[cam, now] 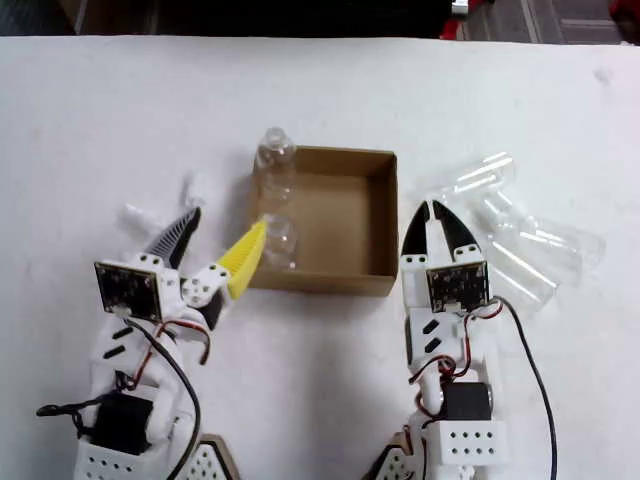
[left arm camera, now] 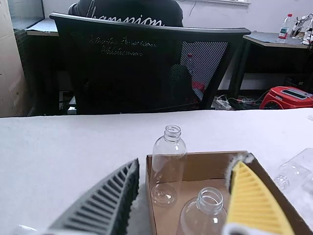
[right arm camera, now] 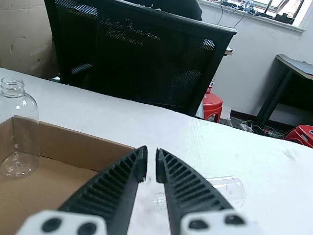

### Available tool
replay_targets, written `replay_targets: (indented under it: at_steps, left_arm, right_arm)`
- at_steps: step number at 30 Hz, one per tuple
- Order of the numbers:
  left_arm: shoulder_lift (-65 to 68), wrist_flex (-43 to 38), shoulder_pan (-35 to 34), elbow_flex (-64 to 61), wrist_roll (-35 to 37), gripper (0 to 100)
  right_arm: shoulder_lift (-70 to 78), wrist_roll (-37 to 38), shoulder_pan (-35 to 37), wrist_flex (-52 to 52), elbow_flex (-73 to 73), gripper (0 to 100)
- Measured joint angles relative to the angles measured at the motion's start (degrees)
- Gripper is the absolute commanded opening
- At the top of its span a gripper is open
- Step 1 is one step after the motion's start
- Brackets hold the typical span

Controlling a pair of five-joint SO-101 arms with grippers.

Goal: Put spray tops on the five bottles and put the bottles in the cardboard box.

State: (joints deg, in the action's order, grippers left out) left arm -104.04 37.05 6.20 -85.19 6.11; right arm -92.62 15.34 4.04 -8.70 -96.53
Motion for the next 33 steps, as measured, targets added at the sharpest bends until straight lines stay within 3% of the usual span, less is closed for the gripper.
replay_targets:
  at_steps: [33]
  left_arm:
    - [0.0, 0.0, 0.0, -1.0, -0.1, 28]
  right_arm:
    - [0.0, 0.1, -1.3, 0.9, 0.0, 1.6]
